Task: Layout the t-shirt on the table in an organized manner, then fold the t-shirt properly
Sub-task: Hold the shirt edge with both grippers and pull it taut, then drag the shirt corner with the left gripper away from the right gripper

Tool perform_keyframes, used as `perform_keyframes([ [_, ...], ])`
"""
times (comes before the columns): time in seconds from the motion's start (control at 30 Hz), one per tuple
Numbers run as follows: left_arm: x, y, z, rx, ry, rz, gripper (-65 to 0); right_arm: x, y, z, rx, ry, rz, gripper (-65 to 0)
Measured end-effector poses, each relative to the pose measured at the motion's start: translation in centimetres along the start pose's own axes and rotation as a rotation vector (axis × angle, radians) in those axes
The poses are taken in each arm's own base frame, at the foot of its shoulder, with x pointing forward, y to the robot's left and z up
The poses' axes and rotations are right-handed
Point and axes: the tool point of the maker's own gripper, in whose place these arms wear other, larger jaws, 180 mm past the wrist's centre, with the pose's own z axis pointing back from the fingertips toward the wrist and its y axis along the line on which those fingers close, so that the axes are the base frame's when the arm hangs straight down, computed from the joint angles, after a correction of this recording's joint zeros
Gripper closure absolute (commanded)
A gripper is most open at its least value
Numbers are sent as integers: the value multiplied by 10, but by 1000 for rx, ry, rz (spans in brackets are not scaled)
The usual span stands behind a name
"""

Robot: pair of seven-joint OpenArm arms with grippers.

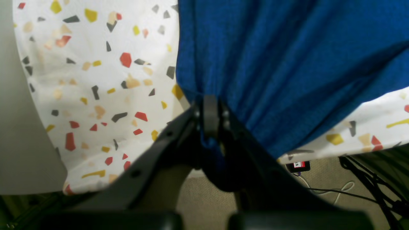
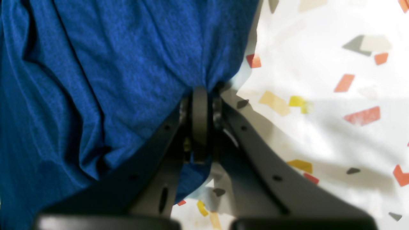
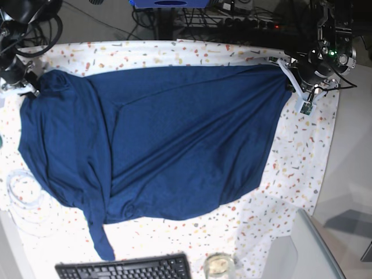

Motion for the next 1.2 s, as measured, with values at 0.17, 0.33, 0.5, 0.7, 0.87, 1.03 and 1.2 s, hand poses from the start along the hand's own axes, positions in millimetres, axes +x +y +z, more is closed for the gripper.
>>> perform_keyframes([
  [0.17,0,0,0,0,0,0,0,0,0,0,0,2,0,-2],
  [0.33,0,0,0,0,0,0,0,-2,0,1,-1,9,4,-2],
  [0.5,6,4,0,9,-14,4,0,8,7,15,-21,42,75,-2],
  [0.7,29,8,-10,15,-56,45,0,41,16,36,-82,-1,80,0],
  [0.87,12,-1,-24,-7,58,104,0,36,19,36,-88,7,56,0],
  [1.03,18,-7,-24,-28,34,114,0,36,17,37,-91,7,56,0],
  [1.2,-6,-13,-20,-31,81,103,0,31,15,36,-95,17,52,0],
])
